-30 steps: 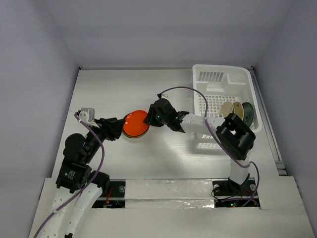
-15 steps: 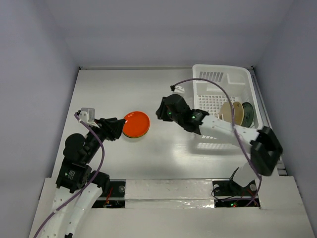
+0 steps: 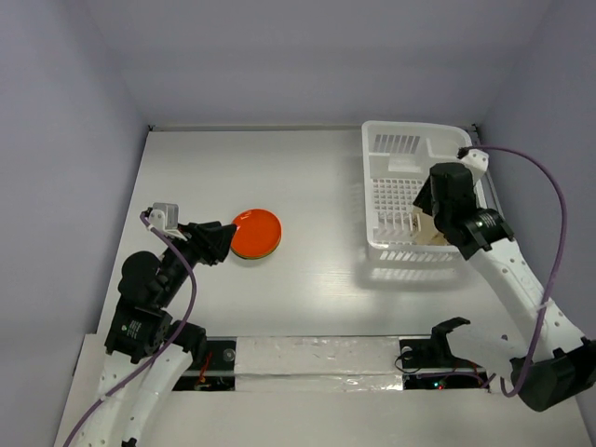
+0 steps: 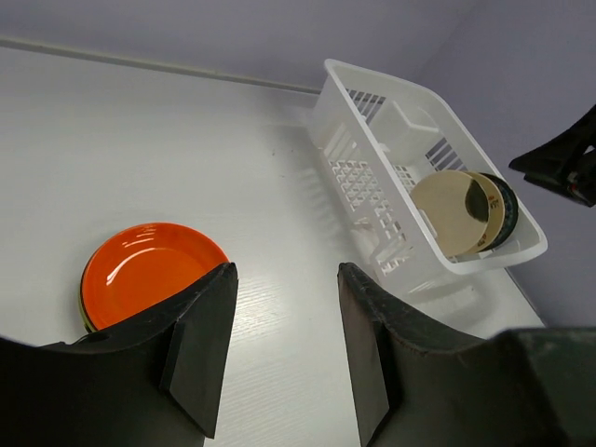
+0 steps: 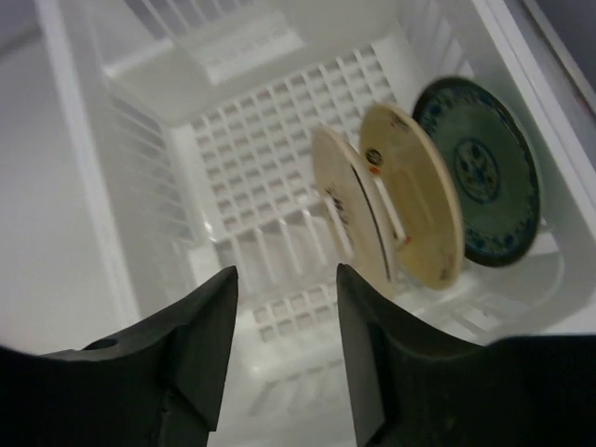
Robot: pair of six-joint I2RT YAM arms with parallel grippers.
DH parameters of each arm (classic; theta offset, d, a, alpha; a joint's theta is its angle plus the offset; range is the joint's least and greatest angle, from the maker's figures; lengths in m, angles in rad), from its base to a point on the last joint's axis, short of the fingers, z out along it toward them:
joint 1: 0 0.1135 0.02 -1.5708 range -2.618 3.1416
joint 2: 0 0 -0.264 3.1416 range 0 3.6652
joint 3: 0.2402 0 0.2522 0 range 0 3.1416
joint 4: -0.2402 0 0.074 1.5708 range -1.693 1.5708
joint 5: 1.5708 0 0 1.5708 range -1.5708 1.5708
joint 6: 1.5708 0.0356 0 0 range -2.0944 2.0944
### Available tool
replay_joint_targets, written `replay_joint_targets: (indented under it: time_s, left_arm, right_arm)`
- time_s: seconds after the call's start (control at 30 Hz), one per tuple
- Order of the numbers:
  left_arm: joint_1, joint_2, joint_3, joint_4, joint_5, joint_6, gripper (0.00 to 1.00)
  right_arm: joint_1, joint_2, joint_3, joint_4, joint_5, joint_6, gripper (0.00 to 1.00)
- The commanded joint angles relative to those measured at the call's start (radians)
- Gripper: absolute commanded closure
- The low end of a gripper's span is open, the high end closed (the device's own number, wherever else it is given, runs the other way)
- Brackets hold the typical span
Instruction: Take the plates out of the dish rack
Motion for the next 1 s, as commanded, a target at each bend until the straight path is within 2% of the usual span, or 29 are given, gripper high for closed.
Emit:
replay_joint_targets:
  time_s: [0.0,0.17,0.27,0.5,0.7,0.97]
  left_arm:
    - [0.005,-0.015,-0.007,0.047,0.02,-0.003,0.56]
    - [0.005,-0.005,-0.007,0.046,0.022,-0.001,0.55]
    - [0.005,-0.008,-0.006,0.043,0.019,-0.001,0.55]
    - [0.005,-0.014,-0.006,0.041,0.014,0.0,0.55]
    - [0.005,-0.021,-0.006,0.04,0.014,0.0,0.55]
    - [0.005,-0.018,-0.004,0.038,0.011,0.0,0.55]
  right_arm:
    - [-0.033,0.072,0.059,-0.207,0.037,-0.089,0.46]
    - [-0.082,0.205,0.126,-0.257,0.079,-0.138,0.45]
    - [-0.101,0.257,0.132,-0.254,0.109,-0.136,0.5]
    - [-0.11,0.369,0.142,-0.237,0.158,-0.149,0.54]
    - [-0.11,0.435,0.159,-0.22,0.191,-0.176,0.63]
    - [-0.098,0.42,0.159,-0.226,0.223,-0.218,0.82]
